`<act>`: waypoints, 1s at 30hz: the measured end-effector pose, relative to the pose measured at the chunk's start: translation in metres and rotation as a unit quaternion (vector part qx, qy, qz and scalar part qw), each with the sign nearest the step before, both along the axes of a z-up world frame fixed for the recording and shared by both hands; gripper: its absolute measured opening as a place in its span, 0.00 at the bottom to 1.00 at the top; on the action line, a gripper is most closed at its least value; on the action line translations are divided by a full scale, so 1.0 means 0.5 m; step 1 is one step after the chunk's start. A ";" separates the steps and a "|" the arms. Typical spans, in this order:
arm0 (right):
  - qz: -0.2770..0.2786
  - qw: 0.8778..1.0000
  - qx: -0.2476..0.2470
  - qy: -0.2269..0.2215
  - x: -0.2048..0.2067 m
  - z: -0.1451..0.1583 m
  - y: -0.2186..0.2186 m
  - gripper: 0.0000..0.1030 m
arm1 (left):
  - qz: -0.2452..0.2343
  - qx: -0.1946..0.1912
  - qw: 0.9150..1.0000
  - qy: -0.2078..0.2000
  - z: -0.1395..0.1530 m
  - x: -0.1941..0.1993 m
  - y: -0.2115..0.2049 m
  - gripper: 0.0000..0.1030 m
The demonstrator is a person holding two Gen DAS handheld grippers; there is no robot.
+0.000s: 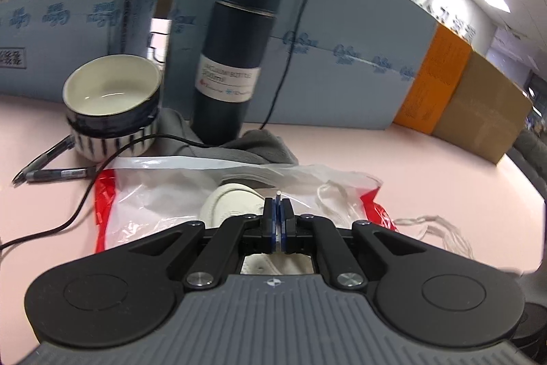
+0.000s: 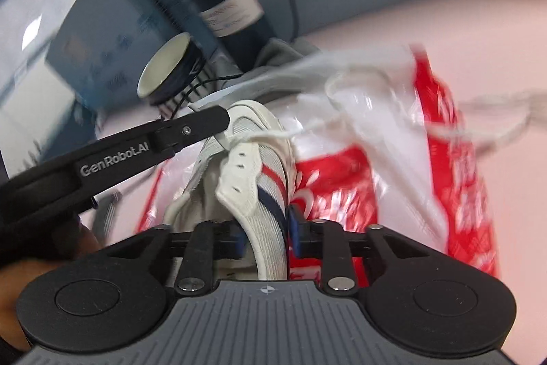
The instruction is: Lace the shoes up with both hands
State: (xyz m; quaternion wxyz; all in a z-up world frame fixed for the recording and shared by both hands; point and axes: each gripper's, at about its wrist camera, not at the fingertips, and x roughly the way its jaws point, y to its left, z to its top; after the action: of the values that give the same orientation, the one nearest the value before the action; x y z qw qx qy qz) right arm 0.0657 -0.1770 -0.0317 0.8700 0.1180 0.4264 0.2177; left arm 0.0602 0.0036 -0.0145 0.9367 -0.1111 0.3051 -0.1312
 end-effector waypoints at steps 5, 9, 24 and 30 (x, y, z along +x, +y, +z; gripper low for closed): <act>0.064 0.995 -0.060 -0.048 0.025 0.017 0.036 0.32 | 0.011 -0.006 1.000 0.002 0.000 -0.011 0.009 0.02; 0.070 0.995 -0.066 -0.039 0.036 0.004 0.039 0.27 | 0.022 -0.010 1.000 -0.001 0.002 -0.021 0.014 0.02; 0.019 0.999 -0.025 0.004 0.038 -0.040 0.011 0.27 | 0.063 -0.001 0.998 -0.026 0.011 -0.052 0.020 0.02; 0.015 1.000 -0.023 0.005 0.037 -0.040 0.011 0.27 | 0.083 0.005 0.996 -0.029 0.021 -0.063 0.042 0.02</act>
State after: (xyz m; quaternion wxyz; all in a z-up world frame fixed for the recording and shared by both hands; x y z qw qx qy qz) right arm 0.0840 -0.1717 -0.0516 0.8667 0.0931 0.4376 0.2204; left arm 0.0287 0.0244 -0.0040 0.9534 -0.1275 0.2681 -0.0544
